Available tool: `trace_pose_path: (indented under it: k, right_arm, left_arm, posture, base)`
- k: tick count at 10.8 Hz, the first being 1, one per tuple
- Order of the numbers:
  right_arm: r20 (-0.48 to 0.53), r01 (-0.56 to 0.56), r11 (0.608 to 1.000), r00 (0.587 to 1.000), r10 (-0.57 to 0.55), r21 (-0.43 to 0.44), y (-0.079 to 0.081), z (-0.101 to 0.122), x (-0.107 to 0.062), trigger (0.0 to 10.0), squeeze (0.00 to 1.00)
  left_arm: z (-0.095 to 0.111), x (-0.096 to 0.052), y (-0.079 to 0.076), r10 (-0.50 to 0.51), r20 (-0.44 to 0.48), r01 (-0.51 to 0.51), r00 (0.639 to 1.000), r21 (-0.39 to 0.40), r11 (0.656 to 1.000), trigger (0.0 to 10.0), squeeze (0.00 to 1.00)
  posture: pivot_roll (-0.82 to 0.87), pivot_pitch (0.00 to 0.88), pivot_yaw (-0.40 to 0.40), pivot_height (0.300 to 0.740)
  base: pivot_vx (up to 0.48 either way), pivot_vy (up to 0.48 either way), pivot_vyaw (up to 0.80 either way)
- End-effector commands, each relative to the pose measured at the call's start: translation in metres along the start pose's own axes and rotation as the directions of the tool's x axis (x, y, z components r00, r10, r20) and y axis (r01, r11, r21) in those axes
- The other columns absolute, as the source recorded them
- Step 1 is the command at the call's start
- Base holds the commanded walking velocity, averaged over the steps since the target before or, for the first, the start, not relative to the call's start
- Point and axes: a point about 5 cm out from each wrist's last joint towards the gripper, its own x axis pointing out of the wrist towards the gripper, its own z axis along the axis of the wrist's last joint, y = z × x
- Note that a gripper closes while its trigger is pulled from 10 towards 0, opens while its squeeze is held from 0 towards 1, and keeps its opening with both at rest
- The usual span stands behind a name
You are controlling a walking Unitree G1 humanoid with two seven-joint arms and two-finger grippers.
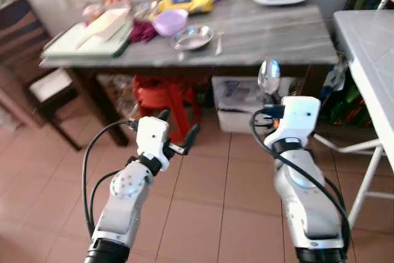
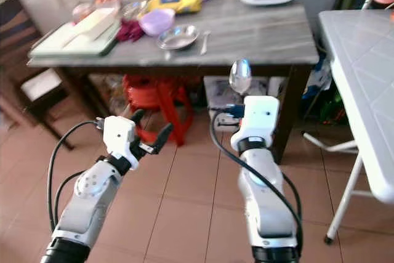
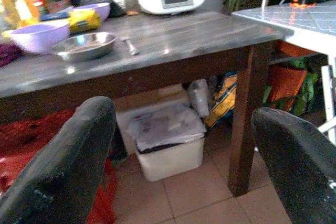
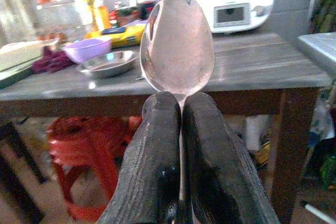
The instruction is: Setting the table
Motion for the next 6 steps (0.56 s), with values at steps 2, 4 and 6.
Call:
trace_pose_path:
  k: [2,4,6]
  right_arm:
    - [0.013,0.007,1.000,1.000,-0.007,-0.001,-0.0015,0.0028,0.0006,10.0,0.00]
    - [0.014,0.012,1.000,1.000,-0.012,0.000,-0.0014,0.0029,0.0004,10.0,0.00]
    - [0.011,0.013,1.000,1.000,-0.013,0.002,-0.0013,0.0022,-0.0001,10.0,0.00]
  left_arm:
    - [-0.0013,0.0014,-0.0013,-0.002,-0.006,0.002,1.000,0.006,1.000,10.0,0.00]
    - [-0.0014,0.0014,-0.0006,-0.002,-0.006,0.002,1.000,0.007,1.000,10.0,0.00]
    - [-0.0020,0.0012,-0.0011,-0.004,-0.008,0.004,1.000,0.008,1.000,10.0,0.00]
  posture:
    - [-0.13,0.068,0.143,0.740]
    - [-0.13,0.069,0.145,0.740]
    - [-0.13,0.071,0.146,0.740]
  base:
    - [0.429,0.000,0.00]
    - [0.428,0.000,0.00]
    - [0.429,0.000,0.00]
